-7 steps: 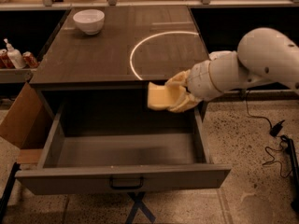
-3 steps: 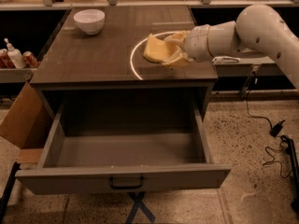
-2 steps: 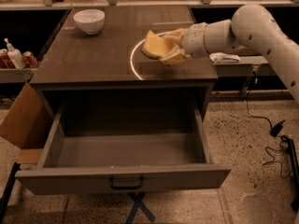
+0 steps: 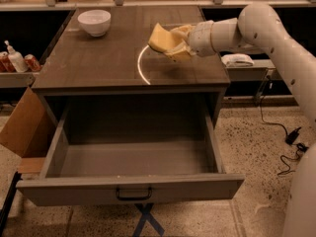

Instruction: Pick sponge from top drawer and place on counter

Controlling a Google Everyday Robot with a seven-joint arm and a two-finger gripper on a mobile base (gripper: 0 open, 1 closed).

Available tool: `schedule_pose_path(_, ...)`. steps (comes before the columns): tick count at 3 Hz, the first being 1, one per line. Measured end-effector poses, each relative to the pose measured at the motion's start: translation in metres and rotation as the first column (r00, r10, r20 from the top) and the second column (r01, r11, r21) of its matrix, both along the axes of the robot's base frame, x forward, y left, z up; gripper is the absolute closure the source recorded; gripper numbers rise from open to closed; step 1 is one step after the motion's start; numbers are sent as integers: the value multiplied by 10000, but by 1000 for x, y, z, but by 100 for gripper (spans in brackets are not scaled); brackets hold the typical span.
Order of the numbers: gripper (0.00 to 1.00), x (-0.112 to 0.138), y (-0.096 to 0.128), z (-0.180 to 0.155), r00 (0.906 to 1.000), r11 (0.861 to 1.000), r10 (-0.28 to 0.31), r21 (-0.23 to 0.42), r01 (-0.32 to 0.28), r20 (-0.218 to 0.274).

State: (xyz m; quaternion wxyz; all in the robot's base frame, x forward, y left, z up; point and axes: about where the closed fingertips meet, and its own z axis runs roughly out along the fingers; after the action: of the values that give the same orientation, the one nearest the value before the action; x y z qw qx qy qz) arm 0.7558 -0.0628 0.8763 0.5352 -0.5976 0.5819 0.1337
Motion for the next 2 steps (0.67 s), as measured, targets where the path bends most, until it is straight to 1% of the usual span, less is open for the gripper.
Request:
schedule_pose_path(1, 0, 5, 2, 3, 10000, 10000, 30, 73, -29, -65)
schedule_pose_path(2, 0, 5, 2, 3, 10000, 10000, 27, 76, -26, -68)
